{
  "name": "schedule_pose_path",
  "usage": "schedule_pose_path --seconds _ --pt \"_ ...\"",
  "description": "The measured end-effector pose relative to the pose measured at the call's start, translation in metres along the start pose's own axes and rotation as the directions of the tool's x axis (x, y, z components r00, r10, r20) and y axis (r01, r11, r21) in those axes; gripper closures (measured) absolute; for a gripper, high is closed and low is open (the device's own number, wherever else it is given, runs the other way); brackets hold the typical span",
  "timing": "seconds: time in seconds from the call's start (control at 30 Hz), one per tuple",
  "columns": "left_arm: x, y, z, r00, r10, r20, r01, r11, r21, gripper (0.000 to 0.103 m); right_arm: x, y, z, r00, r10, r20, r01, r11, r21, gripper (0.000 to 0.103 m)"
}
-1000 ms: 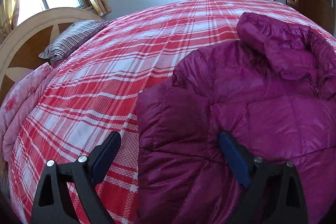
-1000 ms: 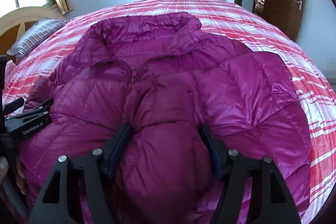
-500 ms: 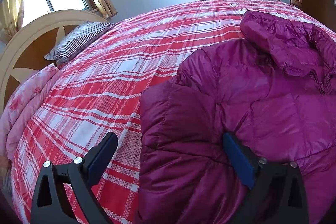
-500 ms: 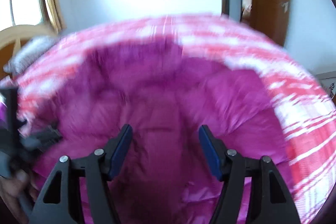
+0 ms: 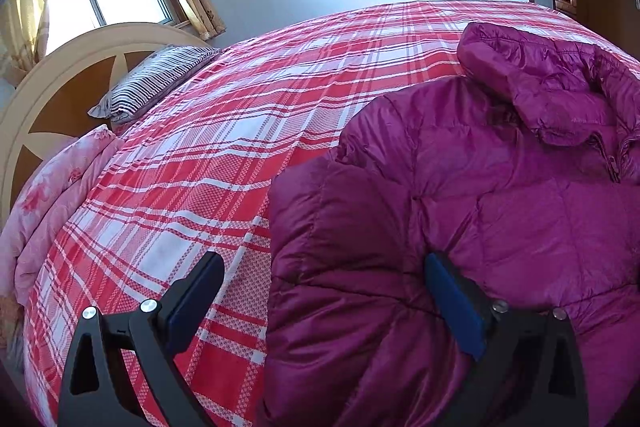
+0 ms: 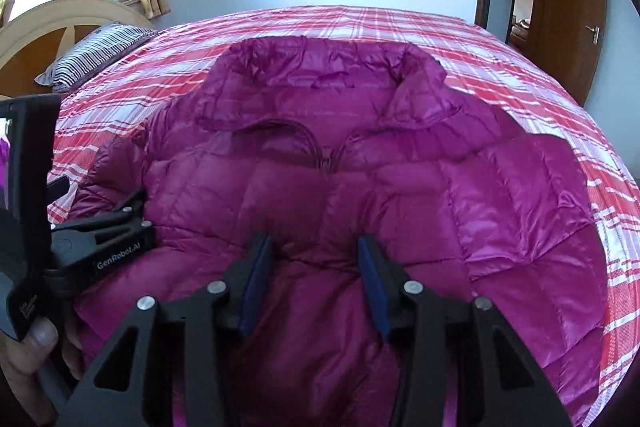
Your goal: Fold large clothes
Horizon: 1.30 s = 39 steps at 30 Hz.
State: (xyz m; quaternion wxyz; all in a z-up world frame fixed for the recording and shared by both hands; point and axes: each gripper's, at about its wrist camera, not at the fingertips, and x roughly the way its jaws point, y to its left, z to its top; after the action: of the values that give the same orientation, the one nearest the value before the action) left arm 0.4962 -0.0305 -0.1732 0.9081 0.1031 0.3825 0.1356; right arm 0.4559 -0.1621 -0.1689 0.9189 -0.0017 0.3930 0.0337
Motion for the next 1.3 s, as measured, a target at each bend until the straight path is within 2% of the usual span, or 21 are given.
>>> schedule_pose_path --seconds 0.37,0.83,1.3 --pt "-0.001 -0.002 0.000 1.000 0.007 0.000 -0.007 1.000 0.007 0.002 0.007 -0.004 -0.002 1.000 0.019 -0.020 -0.018 1.000 0.022 0.056" --pt "0.000 -0.002 0.000 1.000 0.008 -0.009 -0.008 1.000 0.008 0.001 0.011 0.007 -0.004 0.998 -0.060 -0.028 0.059 0.998 -0.039 0.056" --pt "0.001 -0.002 0.001 1.000 0.006 -0.011 -0.006 1.000 0.007 0.001 0.010 0.007 -0.004 0.998 -0.062 -0.021 0.062 0.997 -0.035 0.056"
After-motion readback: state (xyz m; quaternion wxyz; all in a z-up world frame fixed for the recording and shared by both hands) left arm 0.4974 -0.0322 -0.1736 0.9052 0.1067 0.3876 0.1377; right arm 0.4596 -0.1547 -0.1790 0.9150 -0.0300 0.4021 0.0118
